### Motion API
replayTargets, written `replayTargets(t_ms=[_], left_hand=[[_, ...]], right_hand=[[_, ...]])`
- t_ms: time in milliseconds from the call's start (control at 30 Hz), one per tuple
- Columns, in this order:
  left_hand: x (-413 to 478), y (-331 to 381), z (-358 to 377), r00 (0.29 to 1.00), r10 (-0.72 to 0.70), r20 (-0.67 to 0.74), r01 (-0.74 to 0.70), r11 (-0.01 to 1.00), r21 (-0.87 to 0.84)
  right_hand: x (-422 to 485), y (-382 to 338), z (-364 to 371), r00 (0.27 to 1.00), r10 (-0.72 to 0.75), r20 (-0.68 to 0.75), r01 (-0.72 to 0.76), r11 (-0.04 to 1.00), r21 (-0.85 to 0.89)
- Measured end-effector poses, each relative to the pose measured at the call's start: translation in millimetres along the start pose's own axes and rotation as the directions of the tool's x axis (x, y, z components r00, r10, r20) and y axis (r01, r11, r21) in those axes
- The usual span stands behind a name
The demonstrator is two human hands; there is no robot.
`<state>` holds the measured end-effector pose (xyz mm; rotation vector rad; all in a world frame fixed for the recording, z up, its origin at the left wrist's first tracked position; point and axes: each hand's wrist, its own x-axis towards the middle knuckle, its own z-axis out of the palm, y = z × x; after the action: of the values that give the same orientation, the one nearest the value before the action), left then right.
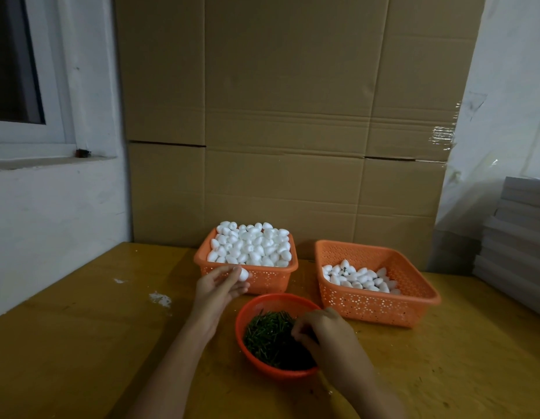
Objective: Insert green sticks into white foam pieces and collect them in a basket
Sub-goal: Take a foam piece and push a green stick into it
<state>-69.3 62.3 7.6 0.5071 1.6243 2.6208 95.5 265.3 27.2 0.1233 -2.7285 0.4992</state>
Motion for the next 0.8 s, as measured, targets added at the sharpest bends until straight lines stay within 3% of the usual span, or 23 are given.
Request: replayTargets(t_ms=[400, 800], left_hand=[[-1, 1, 9, 0.997, 0.017, 0.074, -0.018, 1.000, 0.005], [-9, 7, 22, 0.990, 0.016, 0.137, -0.017, 1.000, 0.004]], right_hand=[[-1, 1, -7, 0.980, 0.093, -0.178, -0.043, 0.963, 0.267], [4, 2, -10, 0.965, 0.150, -0.217, -0.028, 0.877, 0.479]])
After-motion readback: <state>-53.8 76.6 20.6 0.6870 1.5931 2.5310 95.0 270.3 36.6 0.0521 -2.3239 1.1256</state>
